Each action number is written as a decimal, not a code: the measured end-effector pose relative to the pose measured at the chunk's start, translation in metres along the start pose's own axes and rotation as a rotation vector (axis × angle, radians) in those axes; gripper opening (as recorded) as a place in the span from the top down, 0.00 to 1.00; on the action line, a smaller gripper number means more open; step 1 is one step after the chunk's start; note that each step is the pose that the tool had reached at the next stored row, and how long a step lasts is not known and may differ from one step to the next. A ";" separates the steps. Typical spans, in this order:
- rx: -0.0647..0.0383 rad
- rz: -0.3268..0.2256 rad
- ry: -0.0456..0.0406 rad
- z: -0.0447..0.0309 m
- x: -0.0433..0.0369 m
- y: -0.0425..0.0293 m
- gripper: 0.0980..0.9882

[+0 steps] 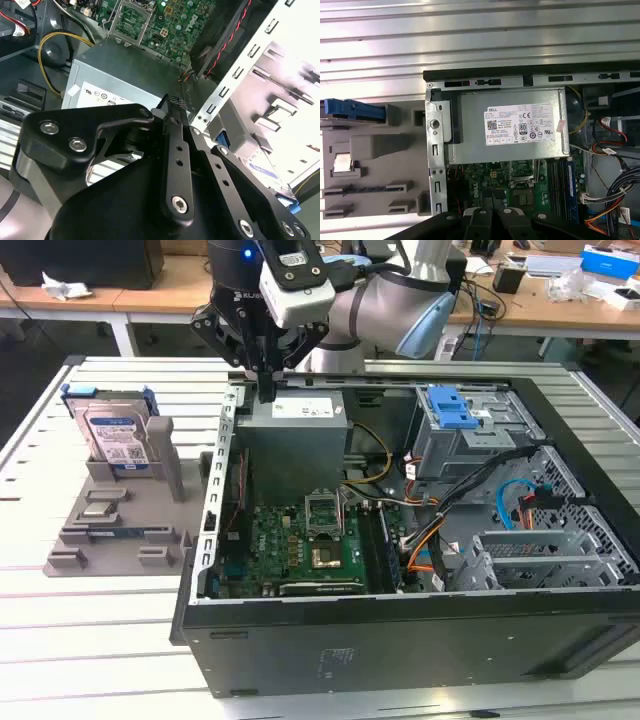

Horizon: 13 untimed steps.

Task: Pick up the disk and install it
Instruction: 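Reach for the disk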

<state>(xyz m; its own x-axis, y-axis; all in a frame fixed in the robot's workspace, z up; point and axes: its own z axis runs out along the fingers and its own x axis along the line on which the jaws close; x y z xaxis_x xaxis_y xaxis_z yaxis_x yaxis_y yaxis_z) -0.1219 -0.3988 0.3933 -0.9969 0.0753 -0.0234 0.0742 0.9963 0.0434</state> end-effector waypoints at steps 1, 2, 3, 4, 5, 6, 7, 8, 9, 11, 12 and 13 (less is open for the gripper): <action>0.000 0.000 0.0000 0.0000 0.0017 -0.0001 0.99; 0.000 0.000 0.0000 -0.0002 0.0052 -0.0004 0.99; 0.000 0.000 0.0000 -0.0002 0.0079 -0.0006 0.99; 0.000 0.000 0.0000 -0.0002 0.0095 -0.0007 0.99; 0.000 0.000 0.0000 -0.0003 0.0105 -0.0008 0.99; 0.000 0.000 0.0000 -0.0003 0.0118 -0.0009 0.99; 0.000 0.000 0.0000 -0.0003 0.0128 -0.0010 0.99; 0.000 0.000 0.0000 -0.0004 0.0153 -0.0011 0.99; 0.000 0.000 0.0000 -0.0005 0.0175 -0.0013 0.99; 0.000 0.000 0.0000 -0.0005 0.0203 -0.0015 0.99; 0.000 0.000 0.0000 -0.0006 0.0213 -0.0016 0.99; 0.000 0.000 0.0000 -0.0006 0.0238 -0.0018 0.99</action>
<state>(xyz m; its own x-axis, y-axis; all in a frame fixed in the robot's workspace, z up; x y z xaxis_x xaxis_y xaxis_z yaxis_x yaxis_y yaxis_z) -0.1459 -0.3988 0.3933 -0.9969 0.0753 -0.0235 0.0742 0.9963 0.0434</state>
